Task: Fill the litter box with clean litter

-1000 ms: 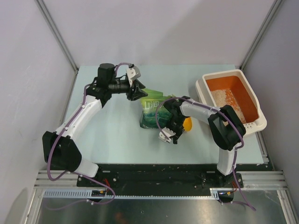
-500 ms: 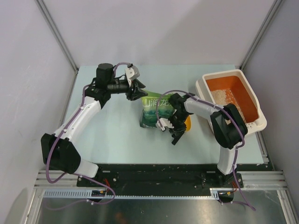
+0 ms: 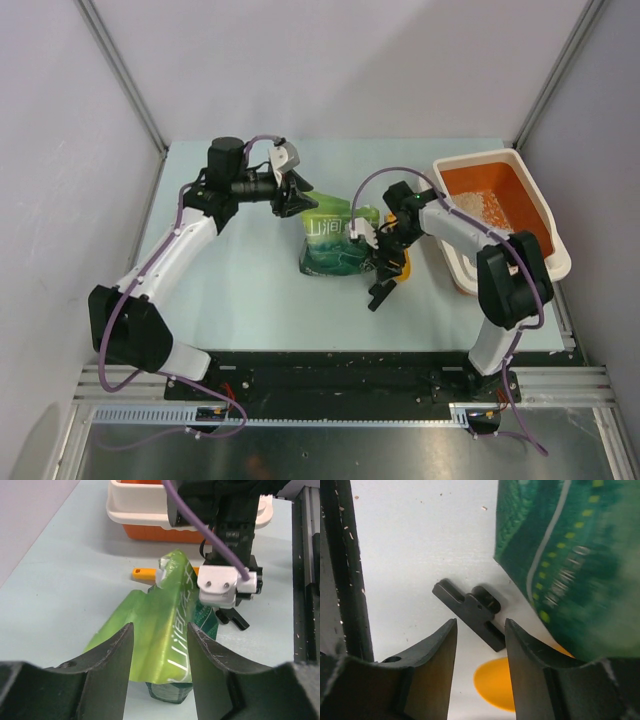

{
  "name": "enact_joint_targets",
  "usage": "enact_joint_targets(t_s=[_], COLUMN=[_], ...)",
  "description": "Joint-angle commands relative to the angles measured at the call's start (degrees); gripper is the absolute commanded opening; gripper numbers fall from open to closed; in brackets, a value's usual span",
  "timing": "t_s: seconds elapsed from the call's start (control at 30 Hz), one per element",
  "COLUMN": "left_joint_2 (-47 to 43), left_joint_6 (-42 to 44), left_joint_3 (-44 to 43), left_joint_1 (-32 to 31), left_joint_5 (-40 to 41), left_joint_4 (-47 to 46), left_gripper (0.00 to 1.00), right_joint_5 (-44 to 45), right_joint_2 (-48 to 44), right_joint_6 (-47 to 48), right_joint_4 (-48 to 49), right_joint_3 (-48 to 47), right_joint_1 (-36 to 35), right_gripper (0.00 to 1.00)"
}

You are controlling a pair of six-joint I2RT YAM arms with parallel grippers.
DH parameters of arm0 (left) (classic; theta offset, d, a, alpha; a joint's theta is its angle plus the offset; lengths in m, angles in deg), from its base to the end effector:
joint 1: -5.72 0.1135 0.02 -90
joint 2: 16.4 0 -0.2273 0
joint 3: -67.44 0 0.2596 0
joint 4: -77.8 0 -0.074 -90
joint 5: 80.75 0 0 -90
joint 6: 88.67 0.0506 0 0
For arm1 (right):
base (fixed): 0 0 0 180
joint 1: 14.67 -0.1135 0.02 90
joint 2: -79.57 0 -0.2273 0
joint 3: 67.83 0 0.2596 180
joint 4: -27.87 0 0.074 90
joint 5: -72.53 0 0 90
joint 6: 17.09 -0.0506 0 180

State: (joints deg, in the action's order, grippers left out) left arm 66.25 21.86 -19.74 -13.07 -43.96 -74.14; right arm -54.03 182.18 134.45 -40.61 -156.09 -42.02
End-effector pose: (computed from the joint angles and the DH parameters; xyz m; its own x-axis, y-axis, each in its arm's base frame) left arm 0.3139 -0.1496 0.3178 -0.0425 0.2363 -0.9707 0.9642 0.2644 0.0221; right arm 0.2841 0.1809 0.1572 -0.0375 -0.8144 -0.5791 -0.9821 -0.0770 0.1719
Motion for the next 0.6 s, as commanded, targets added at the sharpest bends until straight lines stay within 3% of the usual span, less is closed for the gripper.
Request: enact_joint_targets(t_s=[0.0,0.23,0.57], left_joint_2=[-1.97,-2.85,-4.25], left_joint_6=[-2.08,-2.25,-2.34], left_joint_3=[0.34,1.31,2.81], left_joint_1=[-0.37,-0.64,-0.81], left_joint_5=[-1.63,-0.58,0.04], left_joint_4=[-1.25,-1.34,-1.25], left_gripper=[0.52,0.52,0.52], right_joint_5=[-1.86,2.53,8.08], right_joint_2=[-3.64,-0.75,2.33], right_joint_6=[10.15,24.05,30.48], right_joint_4=[0.18,-3.68,-3.59], right_joint_3=[0.45,0.36,1.06], right_joint_1=[0.46,-3.32,-5.08], right_gripper=[0.48,0.48,0.48])
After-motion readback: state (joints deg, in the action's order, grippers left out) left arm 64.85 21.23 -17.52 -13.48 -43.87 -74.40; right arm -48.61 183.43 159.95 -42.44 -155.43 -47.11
